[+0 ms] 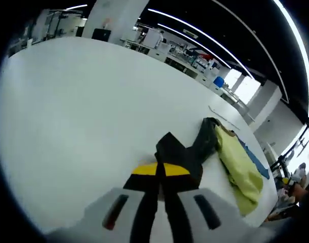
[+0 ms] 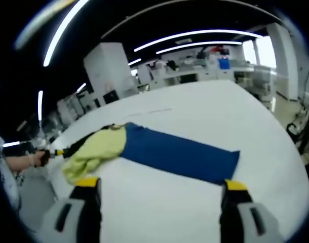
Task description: Fold the garment on the visible template until the final outline fits inside the template.
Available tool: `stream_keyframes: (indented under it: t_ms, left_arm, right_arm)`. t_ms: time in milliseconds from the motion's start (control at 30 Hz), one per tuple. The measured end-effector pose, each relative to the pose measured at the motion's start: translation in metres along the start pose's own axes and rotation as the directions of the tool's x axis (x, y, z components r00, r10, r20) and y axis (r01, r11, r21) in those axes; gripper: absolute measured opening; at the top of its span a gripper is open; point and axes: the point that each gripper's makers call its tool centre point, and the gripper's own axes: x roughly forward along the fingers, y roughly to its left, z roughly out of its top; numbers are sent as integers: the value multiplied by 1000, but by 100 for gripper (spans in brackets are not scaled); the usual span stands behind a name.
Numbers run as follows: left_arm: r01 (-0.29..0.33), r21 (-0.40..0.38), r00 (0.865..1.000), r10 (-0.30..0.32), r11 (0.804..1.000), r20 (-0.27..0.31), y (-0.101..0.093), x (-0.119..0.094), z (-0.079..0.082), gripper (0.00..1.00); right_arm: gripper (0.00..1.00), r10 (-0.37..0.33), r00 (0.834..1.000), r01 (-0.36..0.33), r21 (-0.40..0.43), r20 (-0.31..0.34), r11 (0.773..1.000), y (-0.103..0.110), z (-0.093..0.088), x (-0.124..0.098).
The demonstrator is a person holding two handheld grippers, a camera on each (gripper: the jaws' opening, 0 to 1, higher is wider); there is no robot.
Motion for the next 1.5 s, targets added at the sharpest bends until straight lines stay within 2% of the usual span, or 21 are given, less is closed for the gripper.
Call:
stream_keyframes:
  t_ms: [300,367,433,533,633,667,767,833,867,967,1033,1067,1133,1167,1233,1300,1367,1500]
  left_arm:
    - [4,41,1000,-5,999,9,-2,1,-1,0]
    - [10,53,1000,-10,999,12,11,7,6,0]
    - [11,76,1000,-12,997,11,15,8,7,1]
    - [-7,111,999,4,994,34,18,6,10,14]
    - [-64,139,996,55,988,63,31,6,17,37]
    - [-74,163,996,63,984,69,27,4,15,46]
    - [-93,214,995,80,972,67,25,7,16,65]
    - [-95,291,995,85,952,46,21,10,15,70]
    - [-88,332,996,79,939,42,-2,2,9,71]
    - [-60,419,998,54,906,27,-23,5,1,70]
    - [-33,486,999,32,873,10,-40,10,-4,68]
    - [-16,524,1000,23,851,-7,-52,13,-8,66]
    - [-6,567,1000,15,824,-11,-61,15,-10,61]
    - [-6,597,1000,17,803,-12,-66,17,-11,57]
    - [-11,631,999,30,775,-20,-74,21,-15,52]
    - [-14,659,999,42,752,-27,-73,23,-17,45]
    - [-15,656,999,38,754,-21,-77,24,-18,39]
    - [-28,667,998,63,745,-28,-67,25,-20,33]
  right_arm:
    - [99,6,1000,-6,6,-1,1000,2,-2,3]
    - [99,5,1000,-5,7,0,1000,3,-2,3]
    - [99,6,1000,-6,9,0,1000,4,-2,3]
    - [99,5,1000,-5,11,1,1000,3,-3,3]
    - [99,4,1000,-4,14,1,1000,3,-3,3]
    - [99,4,1000,-4,15,1,1000,3,-4,3]
    - [99,5,1000,-5,20,-1,1000,3,-5,4]
    - [99,4,1000,-4,22,2,1000,4,-5,4]
    - [99,5,1000,-5,25,4,1000,5,-5,5]
    - [99,7,1000,-7,27,3,1000,7,-6,6]
    - [99,8,1000,-8,28,3,1000,7,-6,6]
    - [99,9,1000,-9,29,2,1000,7,-7,6]
    - [99,9,1000,-9,30,1,1000,8,-8,5]
    - [96,10,1000,-10,32,0,999,6,-8,4]
    - [97,8,1000,-8,38,1,999,6,-9,2]
    - [97,-2,1000,1,41,11,999,3,-8,0]
    - [97,-5,1000,4,47,12,999,0,-8,-2]
    - [97,-15,1000,14,56,12,998,-4,-10,-4]
